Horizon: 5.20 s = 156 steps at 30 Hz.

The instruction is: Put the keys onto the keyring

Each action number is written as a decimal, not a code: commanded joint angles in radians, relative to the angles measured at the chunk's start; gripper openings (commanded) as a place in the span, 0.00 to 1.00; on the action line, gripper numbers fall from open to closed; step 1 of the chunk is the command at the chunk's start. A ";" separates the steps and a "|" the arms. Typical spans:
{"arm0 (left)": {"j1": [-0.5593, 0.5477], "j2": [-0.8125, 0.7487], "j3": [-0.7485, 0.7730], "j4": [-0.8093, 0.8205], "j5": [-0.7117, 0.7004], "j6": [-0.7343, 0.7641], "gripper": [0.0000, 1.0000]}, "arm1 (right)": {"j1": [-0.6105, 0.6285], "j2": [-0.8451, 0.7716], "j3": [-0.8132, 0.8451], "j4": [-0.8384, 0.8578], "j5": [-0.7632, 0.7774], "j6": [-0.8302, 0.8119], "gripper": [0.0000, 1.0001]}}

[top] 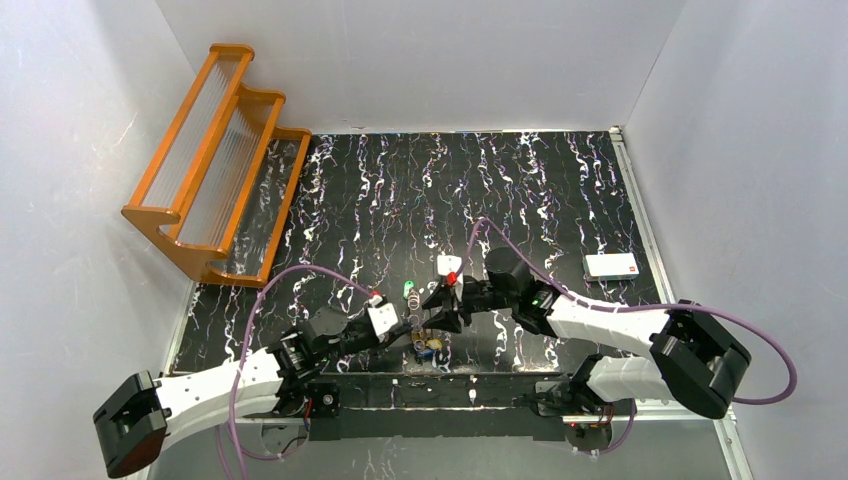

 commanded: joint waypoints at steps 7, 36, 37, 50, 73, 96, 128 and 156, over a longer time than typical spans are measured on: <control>0.002 -0.058 -0.070 0.217 -0.004 -0.041 0.00 | -0.036 -0.001 -0.009 0.108 -0.095 0.076 0.41; 0.003 -0.037 -0.049 0.220 0.037 -0.027 0.00 | -0.038 0.129 0.046 -0.022 -0.056 0.069 0.01; 0.003 -0.040 -0.049 0.222 0.035 -0.027 0.00 | -0.038 0.132 0.046 -0.025 -0.055 0.068 0.01; 0.003 -0.052 -0.049 0.247 0.035 -0.039 0.00 | -0.039 0.128 0.031 0.029 -0.045 0.089 0.31; 0.003 -0.065 -0.057 0.253 0.039 -0.054 0.00 | -0.038 -0.047 -0.057 0.220 -0.038 0.083 0.43; 0.002 -0.057 -0.049 0.254 0.043 -0.053 0.00 | -0.037 0.144 -0.006 0.323 -0.171 0.111 0.19; 0.002 -0.046 0.172 -0.256 -0.080 0.181 0.28 | 0.006 0.149 0.354 -0.622 0.028 -0.361 0.01; 0.001 0.083 0.156 -0.145 0.038 0.193 0.03 | 0.037 0.173 0.319 -0.489 -0.051 -0.293 0.01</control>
